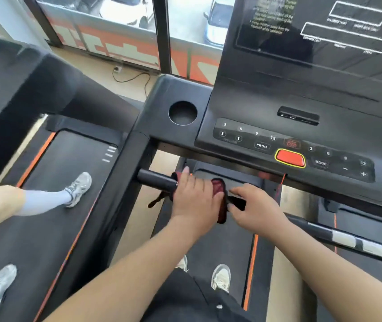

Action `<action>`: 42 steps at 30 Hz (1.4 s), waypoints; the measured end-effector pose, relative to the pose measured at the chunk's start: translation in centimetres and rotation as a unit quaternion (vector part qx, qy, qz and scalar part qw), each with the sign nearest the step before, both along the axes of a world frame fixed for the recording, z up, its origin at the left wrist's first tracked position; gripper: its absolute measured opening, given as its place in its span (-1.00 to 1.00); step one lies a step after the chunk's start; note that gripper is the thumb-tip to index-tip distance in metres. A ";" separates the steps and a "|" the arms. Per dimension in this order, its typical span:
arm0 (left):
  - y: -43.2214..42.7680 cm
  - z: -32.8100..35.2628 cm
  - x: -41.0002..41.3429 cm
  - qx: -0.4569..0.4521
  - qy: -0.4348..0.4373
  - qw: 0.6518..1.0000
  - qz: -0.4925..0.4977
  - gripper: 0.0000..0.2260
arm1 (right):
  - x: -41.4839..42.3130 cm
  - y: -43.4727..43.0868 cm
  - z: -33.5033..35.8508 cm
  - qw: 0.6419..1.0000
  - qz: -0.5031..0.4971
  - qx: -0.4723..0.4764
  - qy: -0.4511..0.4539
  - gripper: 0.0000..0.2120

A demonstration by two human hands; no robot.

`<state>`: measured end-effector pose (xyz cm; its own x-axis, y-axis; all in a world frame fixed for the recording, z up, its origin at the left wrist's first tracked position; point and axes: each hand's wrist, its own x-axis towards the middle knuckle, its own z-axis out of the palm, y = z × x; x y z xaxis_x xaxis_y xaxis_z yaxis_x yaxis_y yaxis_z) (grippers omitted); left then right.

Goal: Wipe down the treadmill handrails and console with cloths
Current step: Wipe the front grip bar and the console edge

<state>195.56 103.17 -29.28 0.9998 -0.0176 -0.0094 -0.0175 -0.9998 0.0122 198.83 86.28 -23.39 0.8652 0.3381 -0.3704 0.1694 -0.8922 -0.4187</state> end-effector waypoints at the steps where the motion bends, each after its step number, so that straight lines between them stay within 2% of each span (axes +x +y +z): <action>1: -0.7 -0.1 -0.3 -0.025 -0.003 0.998 -0.049 -0.54 | 0.0 0.2 0.1 1.000 0.003 -0.001 0.003 -0.72; 4: 2.3 -0.7 -0.2 -0.049 -0.052 0.988 -0.138 -0.65 | 0.3 0.5 0.3 1.000 0.001 0.016 0.000 -0.69; 7: 8.8 -0.3 0.6 -0.015 -0.079 0.990 -0.118 -0.68 | 0.7 1.1 0.1 1.000 -0.011 0.019 -0.014 -0.61; 10: 13.7 0.4 0.9 0.033 -0.081 0.993 -0.078 -0.64 | 0.7 2.1 -0.2 0.999 -0.012 0.034 -0.009 -0.63; 13: 12.4 1.0 1.1 0.062 -0.086 0.994 -0.011 -0.64 | 0.0 2.2 -0.7 0.999 -0.021 0.037 -0.024 -0.66; 15: 8.8 0.6 0.3 0.023 -0.061 0.998 0.021 -0.67 | -0.4 1.6 -0.8 0.998 -0.031 0.038 -0.041 -0.68; 17: 6.5 -0.2 -0.9 -0.034 -0.035 0.999 -0.017 -0.66 | -0.7 0.9 -0.8 0.997 -0.038 0.042 -0.059 -0.71; 19: 7.7 -0.5 -1.1 -0.063 -0.053 0.992 -0.099 -0.62 | -0.8 0.2 -0.7 0.996 -0.038 0.052 -0.068 -0.72; 21: 10.5 -0.1 -0.4 -0.053 -0.055 0.988 -0.131 -0.63 | -1.0 -0.8 -0.6 0.994 -0.039 0.069 -0.079 -0.73; 23: 11.8 1.0 0.7 -0.012 -0.015 0.995 -0.095 -0.62 | -1.6 -2.2 -0.5 0.991 -0.047 0.085 -0.095 -0.73; 25: 9.2 1.7 1.0 0.043 0.021 0.996 -0.070 -0.65 | -2.4 -3.8 -0.4 0.987 -0.065 0.085 -0.119 -0.74; 26: 6.9 1.5 0.7 0.042 0.034 0.996 -0.068 -0.68 | -2.8 -4.8 -0.4 0.985 -0.077 0.084 -0.131 -0.74; 29: 1.0 0.4 -0.6 -0.083 0.007 0.992 -0.092 -0.71 | -3.4 -7.4 -0.3 0.983 -0.101 0.065 -0.136 -0.65; 30: 0.3 0.0 -0.8 -0.101 -0.024 0.987 -0.121 -0.68 | -3.5 -8.6 -0.2 0.985 -0.106 0.050 -0.124 -0.59; 32: 0.7 0.2 -0.5 -0.105 -0.031 0.979 -0.173 -0.63 | -3.5 -11.0 0.0 0.989 -0.114 0.015 -0.099 -0.47; 34: 1.5 0.6 0.7 -0.059 0.038 0.984 -0.164 -0.55 | -3.6 -13.3 0.0 0.990 -0.111 -0.021 -0.085 -0.41; 37: -0.7 1.4 2.4 0.013 0.127 0.987 -0.099 -0.34 | -3.7 -16.1 0.0 0.991 -0.096 -0.060 -0.072 -0.42; 39: -4.9 1.7 2.0 -0.015 0.116 0.990 -0.081 -0.38 | -3.5 -17.4 0.0 0.993 -0.078 -0.072 -0.059 -0.46; 42: -9.6 1.6 0.6 -0.083 0.064 0.989 -0.109 -0.56 | -3.1 -18.7 0.0 0.994 -0.053 -0.086 -0.045 -0.54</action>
